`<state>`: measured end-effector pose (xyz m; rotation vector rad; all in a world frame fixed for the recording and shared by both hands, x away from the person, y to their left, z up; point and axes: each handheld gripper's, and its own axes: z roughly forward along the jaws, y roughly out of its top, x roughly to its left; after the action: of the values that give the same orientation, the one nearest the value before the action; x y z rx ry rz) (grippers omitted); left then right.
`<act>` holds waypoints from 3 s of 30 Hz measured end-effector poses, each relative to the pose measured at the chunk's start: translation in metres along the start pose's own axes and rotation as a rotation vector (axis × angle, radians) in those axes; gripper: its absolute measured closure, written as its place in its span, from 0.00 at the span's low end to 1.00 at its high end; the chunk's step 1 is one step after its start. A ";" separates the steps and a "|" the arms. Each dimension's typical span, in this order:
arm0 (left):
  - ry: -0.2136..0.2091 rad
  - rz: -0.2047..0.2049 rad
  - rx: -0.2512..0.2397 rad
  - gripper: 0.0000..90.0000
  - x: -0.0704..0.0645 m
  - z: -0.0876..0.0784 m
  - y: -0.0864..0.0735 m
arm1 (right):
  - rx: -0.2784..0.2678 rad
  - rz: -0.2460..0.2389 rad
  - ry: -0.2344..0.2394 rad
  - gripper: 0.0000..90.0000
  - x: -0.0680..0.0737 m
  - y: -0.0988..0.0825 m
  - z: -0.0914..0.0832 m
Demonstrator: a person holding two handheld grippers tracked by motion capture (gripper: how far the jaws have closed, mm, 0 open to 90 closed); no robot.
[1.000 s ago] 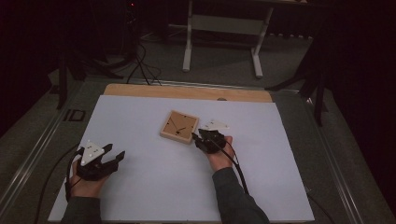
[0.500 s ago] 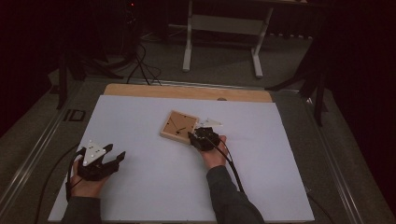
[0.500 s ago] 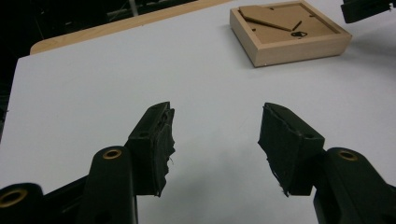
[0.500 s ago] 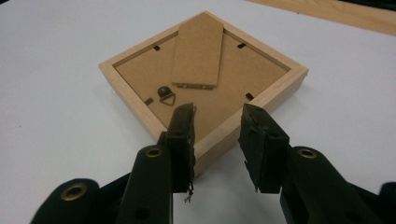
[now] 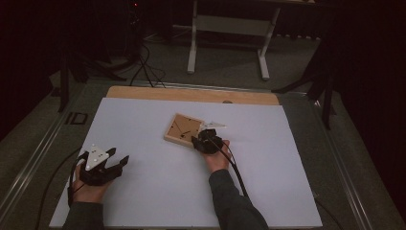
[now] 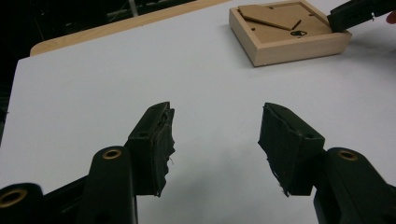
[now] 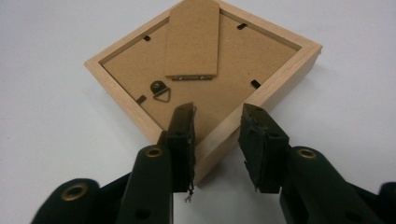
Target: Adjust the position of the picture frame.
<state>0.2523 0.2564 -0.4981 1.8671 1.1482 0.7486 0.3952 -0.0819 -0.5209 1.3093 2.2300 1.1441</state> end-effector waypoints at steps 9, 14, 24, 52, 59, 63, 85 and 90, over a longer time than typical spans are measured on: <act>0.002 0.001 -0.002 0.49 -0.001 -0.001 0.000 | 0.018 0.013 0.042 0.79 -0.007 0.002 -0.001; 0.001 0.002 -0.003 0.49 -0.001 -0.001 0.000 | 0.029 -0.003 0.050 0.85 -0.010 0.003 -0.002; 0.004 0.001 -0.007 0.49 -0.001 -0.001 0.000 | 0.067 -0.094 0.039 0.91 -0.008 0.004 -0.008; -0.070 -0.005 0.005 0.58 -0.007 0.019 0.003 | 0.071 -0.340 0.182 0.91 0.028 -0.016 -0.025; -0.088 -0.012 0.025 0.77 -0.003 0.027 -0.002 | 0.066 -0.387 0.189 0.90 0.036 -0.018 -0.026; -0.104 -0.016 0.010 0.86 -0.003 0.030 -0.002 | 0.031 -0.383 0.178 0.84 0.040 -0.016 -0.034; -0.121 -0.017 0.022 0.99 -0.005 0.065 0.005 | -0.008 -0.354 0.151 1.00 0.045 -0.042 -0.076; -0.123 0.004 0.059 0.99 -0.009 0.071 0.004 | 0.000 -0.350 0.126 1.00 0.043 -0.052 -0.075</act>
<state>0.3071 0.2240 -0.5314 1.9366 1.0995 0.5994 0.2963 -0.0955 -0.5076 0.8186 2.4231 1.1175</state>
